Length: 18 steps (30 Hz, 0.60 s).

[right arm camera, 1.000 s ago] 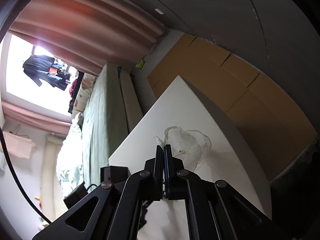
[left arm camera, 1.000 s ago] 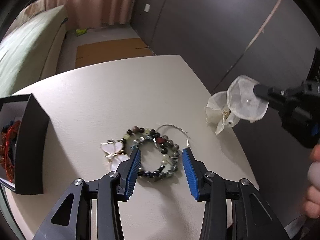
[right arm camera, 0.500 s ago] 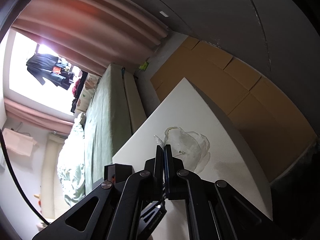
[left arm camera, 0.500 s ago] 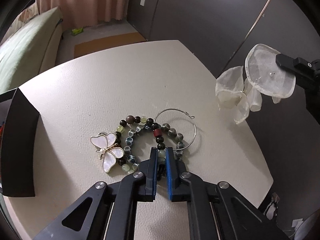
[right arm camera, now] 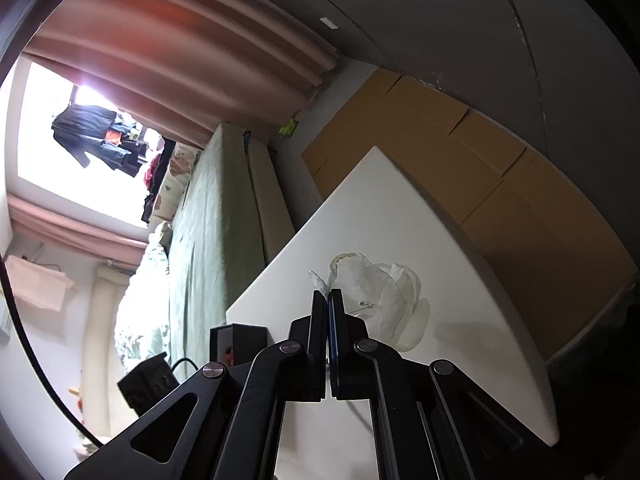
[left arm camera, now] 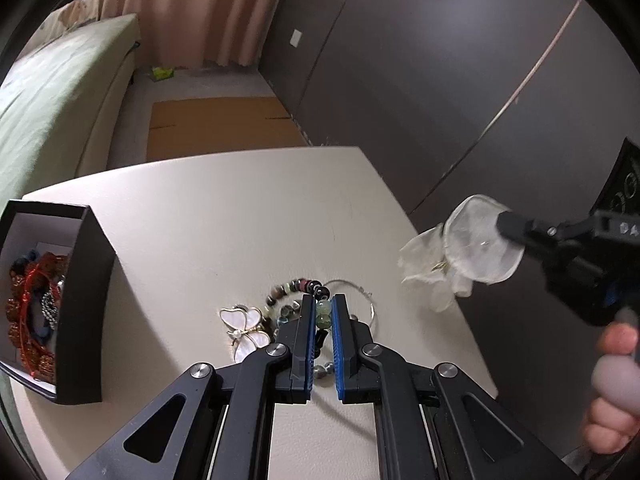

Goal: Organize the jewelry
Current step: 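Close the left gripper on the dark green-bead bracelet, then carry the plastic bag into the black box with the right gripper while the left carries the bead bracelet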

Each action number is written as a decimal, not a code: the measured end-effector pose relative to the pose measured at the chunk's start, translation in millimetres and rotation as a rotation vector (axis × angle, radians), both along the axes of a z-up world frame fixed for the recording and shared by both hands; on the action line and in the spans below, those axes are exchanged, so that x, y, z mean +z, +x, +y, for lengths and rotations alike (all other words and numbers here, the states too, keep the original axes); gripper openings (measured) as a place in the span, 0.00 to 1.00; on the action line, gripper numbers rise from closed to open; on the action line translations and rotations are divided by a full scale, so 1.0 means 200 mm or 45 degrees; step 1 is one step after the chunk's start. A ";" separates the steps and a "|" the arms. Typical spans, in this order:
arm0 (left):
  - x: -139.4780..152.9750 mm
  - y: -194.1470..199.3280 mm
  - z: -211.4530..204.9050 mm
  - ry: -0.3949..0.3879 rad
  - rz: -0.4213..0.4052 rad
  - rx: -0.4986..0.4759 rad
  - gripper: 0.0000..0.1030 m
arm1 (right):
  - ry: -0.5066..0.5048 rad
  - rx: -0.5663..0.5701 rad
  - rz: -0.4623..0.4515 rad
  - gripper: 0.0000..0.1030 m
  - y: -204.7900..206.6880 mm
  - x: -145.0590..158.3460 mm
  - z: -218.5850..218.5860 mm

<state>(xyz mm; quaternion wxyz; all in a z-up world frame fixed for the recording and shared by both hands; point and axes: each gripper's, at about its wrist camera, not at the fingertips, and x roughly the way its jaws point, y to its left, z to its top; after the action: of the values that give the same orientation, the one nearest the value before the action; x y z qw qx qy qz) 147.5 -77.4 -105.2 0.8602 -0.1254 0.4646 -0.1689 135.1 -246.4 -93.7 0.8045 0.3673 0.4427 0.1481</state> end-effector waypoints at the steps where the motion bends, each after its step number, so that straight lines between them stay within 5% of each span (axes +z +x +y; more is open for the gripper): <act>1: 0.01 0.00 0.02 -0.016 -0.002 0.008 0.07 | -0.005 0.004 -0.005 0.03 0.00 0.01 0.01; 18: 0.30 -0.09 0.50 -0.142 -0.167 0.261 0.07 | 0.136 0.258 -0.125 0.03 0.01 0.08 0.47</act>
<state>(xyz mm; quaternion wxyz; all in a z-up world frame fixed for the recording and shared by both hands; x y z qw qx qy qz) 130.1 22.8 -45.3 0.8931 -0.2086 0.3821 -0.1135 137.9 -153.3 -78.0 0.7855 0.3553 0.4290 0.2697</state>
